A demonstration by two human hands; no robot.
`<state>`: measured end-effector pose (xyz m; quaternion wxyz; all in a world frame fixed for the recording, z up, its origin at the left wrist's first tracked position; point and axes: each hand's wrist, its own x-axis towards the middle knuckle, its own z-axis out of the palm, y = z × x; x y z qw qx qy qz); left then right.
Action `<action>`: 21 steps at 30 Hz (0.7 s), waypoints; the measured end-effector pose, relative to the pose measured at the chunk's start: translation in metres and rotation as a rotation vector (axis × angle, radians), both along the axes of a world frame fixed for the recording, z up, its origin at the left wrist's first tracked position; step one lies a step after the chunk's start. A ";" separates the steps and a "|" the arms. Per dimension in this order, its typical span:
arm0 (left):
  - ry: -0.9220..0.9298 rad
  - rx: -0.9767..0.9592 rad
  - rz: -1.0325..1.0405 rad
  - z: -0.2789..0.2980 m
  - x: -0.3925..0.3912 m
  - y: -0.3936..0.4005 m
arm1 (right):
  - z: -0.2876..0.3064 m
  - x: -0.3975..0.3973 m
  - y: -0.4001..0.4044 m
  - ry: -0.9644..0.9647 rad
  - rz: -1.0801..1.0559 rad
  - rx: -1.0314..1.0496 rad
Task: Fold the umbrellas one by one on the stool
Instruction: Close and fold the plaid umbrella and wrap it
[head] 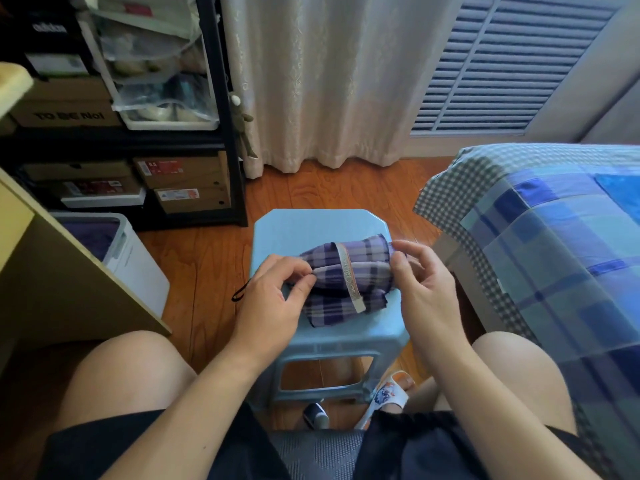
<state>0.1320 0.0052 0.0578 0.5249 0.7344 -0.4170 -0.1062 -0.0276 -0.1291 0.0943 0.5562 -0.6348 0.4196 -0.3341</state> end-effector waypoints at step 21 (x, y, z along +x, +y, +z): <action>-0.108 -0.014 0.114 -0.005 -0.012 0.004 | 0.006 -0.007 0.010 0.020 -0.015 -0.043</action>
